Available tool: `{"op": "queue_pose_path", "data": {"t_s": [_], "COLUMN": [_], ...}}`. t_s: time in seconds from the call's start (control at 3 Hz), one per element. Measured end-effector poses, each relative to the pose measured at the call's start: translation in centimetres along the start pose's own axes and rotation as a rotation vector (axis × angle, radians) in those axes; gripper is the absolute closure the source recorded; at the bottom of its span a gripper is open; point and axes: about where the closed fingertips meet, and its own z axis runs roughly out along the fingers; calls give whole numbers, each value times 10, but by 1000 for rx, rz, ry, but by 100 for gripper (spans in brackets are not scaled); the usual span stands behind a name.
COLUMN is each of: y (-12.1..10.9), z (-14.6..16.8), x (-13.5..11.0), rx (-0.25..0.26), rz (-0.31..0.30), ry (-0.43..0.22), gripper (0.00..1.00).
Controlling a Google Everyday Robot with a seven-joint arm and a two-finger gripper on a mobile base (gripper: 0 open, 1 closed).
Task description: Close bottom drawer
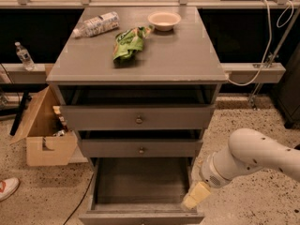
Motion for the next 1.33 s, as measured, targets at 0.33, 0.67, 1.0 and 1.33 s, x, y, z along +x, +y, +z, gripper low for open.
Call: {"op": "queue_pose_path", "data": {"t_s": [0.33,0.67,1.0,1.33], "y": [0,-6,-18,-27], "z": [0,28,76,123], "x": [0,14,42,65], "rx": [0,-27,-81,-141], "rz": [-1,-7,-4,12], "ry": [1,-24,-92,-146], "gripper": [0,0,0,0]}}
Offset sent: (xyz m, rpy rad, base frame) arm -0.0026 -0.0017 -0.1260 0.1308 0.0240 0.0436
